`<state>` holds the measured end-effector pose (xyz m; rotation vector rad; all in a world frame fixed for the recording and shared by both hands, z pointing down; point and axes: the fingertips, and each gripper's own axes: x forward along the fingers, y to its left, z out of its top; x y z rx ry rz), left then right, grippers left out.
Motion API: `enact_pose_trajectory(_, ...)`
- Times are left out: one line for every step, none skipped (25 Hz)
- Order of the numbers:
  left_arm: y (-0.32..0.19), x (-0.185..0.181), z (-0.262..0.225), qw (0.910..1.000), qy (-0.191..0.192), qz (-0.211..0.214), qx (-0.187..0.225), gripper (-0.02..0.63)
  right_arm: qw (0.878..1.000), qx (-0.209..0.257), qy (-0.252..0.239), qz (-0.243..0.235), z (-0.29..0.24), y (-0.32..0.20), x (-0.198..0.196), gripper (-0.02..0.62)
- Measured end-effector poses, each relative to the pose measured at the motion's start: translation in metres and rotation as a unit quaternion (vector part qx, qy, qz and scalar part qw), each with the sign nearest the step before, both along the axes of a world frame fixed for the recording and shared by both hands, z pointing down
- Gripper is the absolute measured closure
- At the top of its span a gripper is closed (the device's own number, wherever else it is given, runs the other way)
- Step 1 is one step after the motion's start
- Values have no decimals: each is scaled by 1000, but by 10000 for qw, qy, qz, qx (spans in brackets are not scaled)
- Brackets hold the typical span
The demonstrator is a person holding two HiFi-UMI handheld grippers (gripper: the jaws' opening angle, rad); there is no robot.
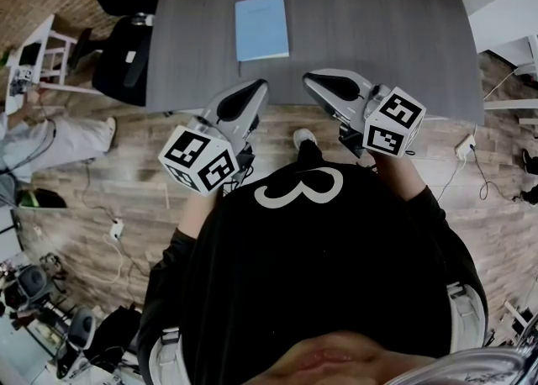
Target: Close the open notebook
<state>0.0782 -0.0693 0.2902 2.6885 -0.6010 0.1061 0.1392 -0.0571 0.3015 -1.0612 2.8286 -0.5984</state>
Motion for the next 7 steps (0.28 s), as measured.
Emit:
enact_pose_trajectory(-1,0,1,10000,16,-11,5,594,10000,2,-1,1,0,-1,1,595)
enact_pose_trajectory(-1,0,1,10000,34,-23,3,594,10000,6,-9,1,0,-1,1,595)
enact_pose_trajectory(-1,0,2,10000,43,-32,-3,594,10000,10,-19,-2,-1,-2,1,595)
enact_pose_trajectory(-1,0,2,10000,40,-36,-4,594,10000,13,-27,-5,-1,-2,1,595)
enact_pose_trajectory(-2,1,2,10000,30,-38,-2,594,10000,16,-31,-8,-1,-2,1,595)
enact_pose_trajectory(-2,1,2,10000,17,-39,2,594,10000,18,-35,-10,-1,-2,0,595)
enact_pose_trajectory(-2,1,2,10000,5,-39,6,594,10000,19,-37,-12,-1,-2,0,595)
